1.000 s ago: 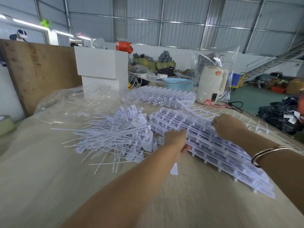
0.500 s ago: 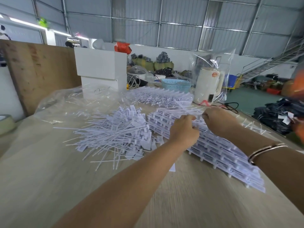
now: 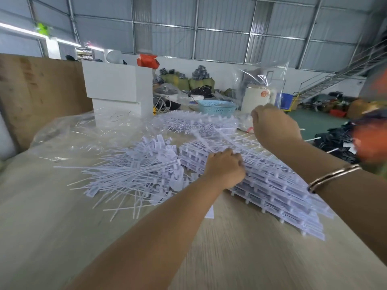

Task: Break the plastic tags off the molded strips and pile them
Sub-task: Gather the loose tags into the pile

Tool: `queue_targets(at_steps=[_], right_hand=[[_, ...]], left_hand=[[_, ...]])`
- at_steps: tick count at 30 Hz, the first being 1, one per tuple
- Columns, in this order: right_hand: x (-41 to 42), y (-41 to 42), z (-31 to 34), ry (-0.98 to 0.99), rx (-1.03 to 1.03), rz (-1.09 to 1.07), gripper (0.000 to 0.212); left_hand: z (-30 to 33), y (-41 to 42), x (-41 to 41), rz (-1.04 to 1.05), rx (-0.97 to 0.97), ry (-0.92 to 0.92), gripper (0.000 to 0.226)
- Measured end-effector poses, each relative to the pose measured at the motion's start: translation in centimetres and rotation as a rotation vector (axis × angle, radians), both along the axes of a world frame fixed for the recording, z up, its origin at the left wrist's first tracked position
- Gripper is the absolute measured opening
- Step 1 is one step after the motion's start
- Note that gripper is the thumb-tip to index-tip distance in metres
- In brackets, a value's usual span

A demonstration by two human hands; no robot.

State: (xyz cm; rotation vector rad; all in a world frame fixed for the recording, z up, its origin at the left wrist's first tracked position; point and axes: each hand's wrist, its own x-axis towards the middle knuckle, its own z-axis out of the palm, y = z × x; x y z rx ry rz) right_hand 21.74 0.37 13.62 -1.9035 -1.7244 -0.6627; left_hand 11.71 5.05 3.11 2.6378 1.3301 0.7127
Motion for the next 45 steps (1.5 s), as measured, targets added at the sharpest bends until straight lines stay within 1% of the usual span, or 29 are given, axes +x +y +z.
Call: queue_targets(at_steps=[2,3,4,5,6,7,8,10,11,12,14,16,17,19,20,22,24,25,27,29,32,34,35,37,39,40,42,43,45], right_hand=[[-0.9,-0.5,1.4,0.030,0.055,0.044,0.027],[-1.4,-0.8,1.8,0.024,0.059,0.059,0.027],[-1.9,-1.0,2.0,-0.008,0.039,0.067,0.025],[-2.5,-1.3,1.9,-0.049,0.000,0.068,0.023],[-3.0,-1.6,1.5,-0.081,-0.050,0.065,0.021],[-3.5,-1.9,0.9,-0.089,-0.106,0.067,0.020],[-3.9,-2.3,0.3,-0.076,-0.159,0.080,0.020],[-4.6,-3.1,-0.8,-0.011,-0.244,0.148,0.026],[-5.1,-3.8,-1.2,0.031,-0.284,0.204,0.026],[-5.7,-4.4,-1.6,0.071,-0.331,0.284,0.025],[-7.0,-5.7,-2.4,0.110,-0.414,0.450,0.027],[-7.9,-7.0,-2.7,0.170,-0.387,0.531,0.030],[-8.1,-7.4,-2.5,0.235,-0.318,0.539,0.030],[-7.8,-7.7,-1.5,0.397,-0.114,0.519,0.033],[-7.4,-7.6,-0.9,0.488,-0.008,0.520,0.032],[-6.5,-7.4,0.1,0.638,0.189,0.534,0.028],[-5.5,-6.8,0.7,0.754,0.323,0.529,0.024],[-5.2,-6.5,0.6,0.797,0.344,0.519,0.022],[-5.0,-5.9,0.0,0.791,0.286,0.491,0.020],[-5.3,-5.4,-1.7,0.695,0.073,0.500,0.024],[-7.0,-5.6,-5.4,0.630,-0.308,0.594,0.029],[-8.1,-5.6,-7.6,0.513,-0.446,0.627,0.029],[-8.5,-5.6,-8.4,0.510,-0.488,0.656,0.024],[-9.0,-5.7,-9.4,0.655,-0.533,0.721,0.009],[-9.0,-5.6,-10.1,0.766,-0.512,0.775,0.018],[-9.0,-5.6,-10.6,0.780,-0.507,0.789,0.021],[-9.1,-5.7,-11.3,0.753,-0.492,0.833,0.014],[-9.3,-5.7,-11.7,0.735,-0.477,0.857,0.010],[-9.6,-5.8,-12.4,0.713,-0.443,0.880,0.019]], left_hand=[[0.6,0.3,-0.1,0.042,-0.075,-0.045,0.038],[0.9,0.4,-0.2,0.056,-0.144,-0.139,0.036],[1.6,0.4,-0.3,0.073,-0.280,-0.334,0.032],[2.5,0.3,-0.4,0.093,-0.471,-0.591,0.028],[3.5,0.0,-0.6,0.087,-0.662,-0.853,0.031],[4.0,-0.4,-1.0,0.054,-0.766,-1.071,0.035],[4.3,-1.1,-1.5,-0.008,-0.803,-1.243,0.039],[4.4,-2.3,-3.0,-0.158,-0.856,-1.517,0.046],[4.7,-2.9,-3.8,-0.186,-0.895,-1.566,0.050],[5.0,-3.2,-4.6,-0.165,-0.925,-1.567,0.051],[6.3,-4.0,-6.1,-0.078,-0.940,-1.493,0.041],[7.8,-4.7,-7.7,-0.065,-0.838,-1.436,0.022],[8.5,-5.0,-8.6,-0.070,-0.772,-1.401,0.020],[9.9,-5.5,-10.7,-0.100,-0.680,-1.316,0.026],[10.6,-5.7,-11.8,-0.106,-0.666,-1.265,0.030],[12.0,-6.0,-14.5,-0.108,-0.653,-1.075,0.034],[12.7,-6.1,-17.1,-0.124,-0.664,-0.755,0.032],[12.6,-6.2,-18.4,-0.142,-0.674,-0.581,0.030],[11.8,-6.5,-20.5,-0.179,-0.691,-0.291,0.025],[10.6,-6.8,-21.8,-0.207,-0.691,-0.119,0.023],[8.7,-6.9,-22.9,-0.205,-0.671,-0.021,0.023],[7.5,-6.9,-23.2,-0.189,-0.701,-0.001,0.021],[7.1,-6.8,-23.3,-0.189,-0.719,0.004,0.020],[6.3,-6.8,-23.4,-0.188,-0.721,0.020,0.020],[5.8,-6.8,-23.5,-0.150,-0.622,0.079,0.022],[5.5,-6.9,-23.4,-0.117,-0.544,0.123,0.021],[4.8,-7.4,-22.5,-0.087,-0.426,0.156,0.010],[4.2,-7.7,-21.7,-0.089,-0.388,0.155,0.011],[2.6,-8.3,-19.7,-0.099,-0.323,0.167,0.021]])
